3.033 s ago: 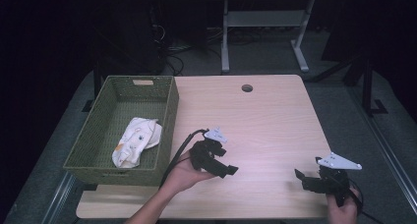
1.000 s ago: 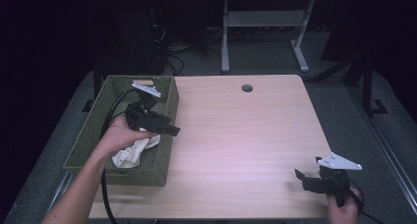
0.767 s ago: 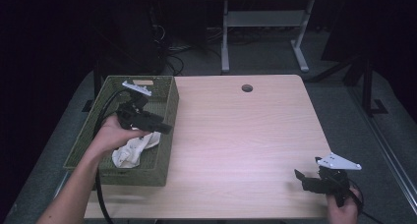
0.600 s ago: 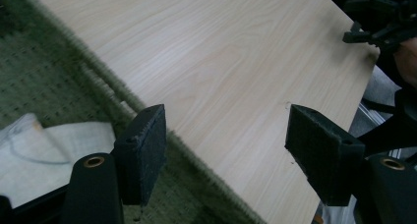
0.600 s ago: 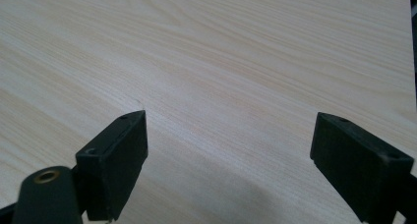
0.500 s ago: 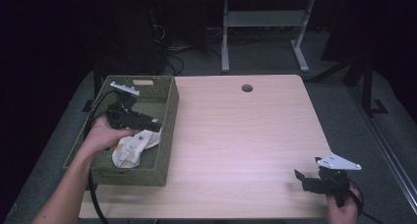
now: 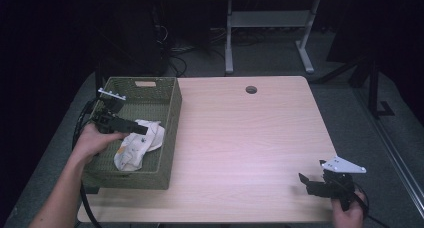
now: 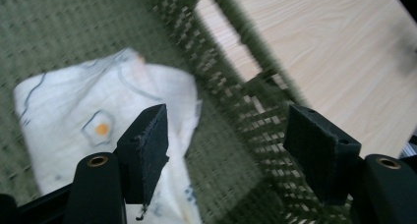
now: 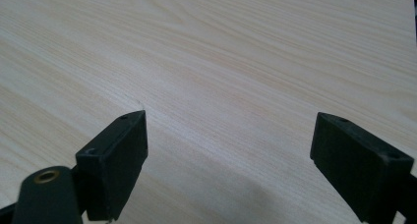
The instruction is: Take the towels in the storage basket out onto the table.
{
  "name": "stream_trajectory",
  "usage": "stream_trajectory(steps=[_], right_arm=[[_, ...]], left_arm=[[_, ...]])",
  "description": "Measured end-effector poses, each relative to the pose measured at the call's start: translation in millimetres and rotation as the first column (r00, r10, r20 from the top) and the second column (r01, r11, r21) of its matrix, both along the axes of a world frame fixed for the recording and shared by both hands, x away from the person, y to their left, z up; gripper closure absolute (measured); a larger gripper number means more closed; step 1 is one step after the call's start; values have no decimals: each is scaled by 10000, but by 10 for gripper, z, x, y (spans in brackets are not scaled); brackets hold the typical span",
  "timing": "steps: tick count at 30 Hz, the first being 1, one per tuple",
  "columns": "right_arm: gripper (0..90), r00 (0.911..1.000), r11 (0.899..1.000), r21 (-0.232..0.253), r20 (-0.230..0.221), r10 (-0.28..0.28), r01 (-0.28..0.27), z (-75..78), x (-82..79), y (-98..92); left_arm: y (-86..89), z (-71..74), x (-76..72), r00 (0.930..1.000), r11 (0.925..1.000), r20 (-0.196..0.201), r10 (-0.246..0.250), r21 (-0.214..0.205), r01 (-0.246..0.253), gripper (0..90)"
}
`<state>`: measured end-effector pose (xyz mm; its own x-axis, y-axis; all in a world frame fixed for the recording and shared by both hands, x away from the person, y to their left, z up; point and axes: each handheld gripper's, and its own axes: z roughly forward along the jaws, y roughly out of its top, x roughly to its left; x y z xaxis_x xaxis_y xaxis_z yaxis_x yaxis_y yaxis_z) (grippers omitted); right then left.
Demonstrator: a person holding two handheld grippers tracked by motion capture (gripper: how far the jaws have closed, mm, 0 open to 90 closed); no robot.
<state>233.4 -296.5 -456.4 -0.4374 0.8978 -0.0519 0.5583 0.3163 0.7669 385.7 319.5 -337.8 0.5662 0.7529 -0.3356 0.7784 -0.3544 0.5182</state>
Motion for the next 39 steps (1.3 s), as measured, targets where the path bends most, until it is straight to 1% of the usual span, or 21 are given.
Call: stream_trajectory(steps=[1, 4, 6, 8, 13, 14, 16, 18, 19, 22, 25, 27, 28, 29, 32, 33, 34, 35, 37, 38, 39], right_arm=[[139, 10000, 10000, 6, 5, 2, -2, 1, 0, 2], [139, 10000, 10000, -21, 15, 22, -22, -1, -1, 0], [139, 10000, 10000, -26, 18, 13, -13, -1, -3, -4], [139, 10000, 10000, -16, 19, 25, -25, -2, -5, -3], [139, 10000, 9999, -73, 32, 75, -75, -3, 4, 10], [139, 10000, 9999, -82, 17, 74, -74, -5, 4, 16], [139, 10000, 9999, -97, -16, 82, -82, -8, 5, 27], [139, 9999, 9999, -123, 11, 109, -109, -4, 2, 28], [139, 9999, 9999, -115, 26, 111, -111, -5, 3, 26], [139, 10000, 9999, -95, 19, 34, -34, -6, 6, 20], [139, 10000, 10000, -57, 36, 44, -44, -1, -1, 12], [139, 10000, 10000, -60, 45, 54, -54, -1, -5, 12], [139, 10000, 10000, -65, 41, 65, -65, -1, -4, 12], [139, 9999, 9999, -57, 52, 87, -87, -1, 1, 11], [139, 9999, 9999, -44, 40, 101, -101, -1, 7, 15], [139, 9999, 9999, -41, 45, 99, -99, -2, 6, 17], [139, 9999, 9999, -35, 52, 115, -115, -1, 5, 15], [139, 9999, 9999, 8, 79, 113, -113, 1, 5, 15], [139, 9999, 9999, 46, 92, 103, -103, 3, 7, 15], [139, 9999, 10000, 40, 89, 80, -81, 8, 29, 10], [139, 9999, 10000, 37, 90, 60, -60, 9, 33, 7]], left_arm=[[12, -19, 6, 10000, 9999, -34, 53, 126, -53, 330], [57, -109, 31, 9993, 9968, -187, 331, 735, -316, 330], [96, -177, 54, 9977, 9945, -431, 517, 932, -475, 330], [120, -242, 75, 9962, 9908, -585, 652, 1221, -577, 331], [132, -385, 121, 9920, 9853, -951, 829, 1569, -673, 356], [134, -421, 143, 9908, 9807, -1058, 840, 1850, -634, 358], [129, -461, 167, 9884, 9762, -1197, 940, 2059, -679, 359], [128, -499, 195, 9854, 9739, -1322, 1069, 2134, -770, 359], [121, -518, 207, 9837, 9714, -1415, 1105, 2248, -768, 359], [99, -582, 245, 9804, 9593, -1615, 1129, 2749, -652, 359], [67, -684, 282, 9717, 9434, -1945, 1341, 3252, -651, 359], [43, -741, 295, 9659, 9402, -2216, 1342, 3363, -534, 379], [27, -762, 301, 9653, 9359, -2280, 1272, 3498, -407, 394], [18, -768, 306, 9652, 9341, -2297, 1252, 3551, -366, 402], [17, -782, 314, 9610, 9340, -2460, 1265, 3558, -319, 456], [25, -789, 317, 9581, 9340, -2552, 1297, 3559, -317, 479], [24, -801, 311, 9538, 9343, -2619, 1473, 3532, -474, 502], [27, -809, 312, 9523, 9339, -2678, 1465, 3548, -438, 534], [27, -815, 310, 9527, 9355, -2696, 1401, 3513, -382, 595], [20, -822, 309, 9552, 9346, -2639, 1339, 3543, -331, 625], [19, -825, 307, 9565, 9359, -2616, 1296, 3508, -309, 644]])
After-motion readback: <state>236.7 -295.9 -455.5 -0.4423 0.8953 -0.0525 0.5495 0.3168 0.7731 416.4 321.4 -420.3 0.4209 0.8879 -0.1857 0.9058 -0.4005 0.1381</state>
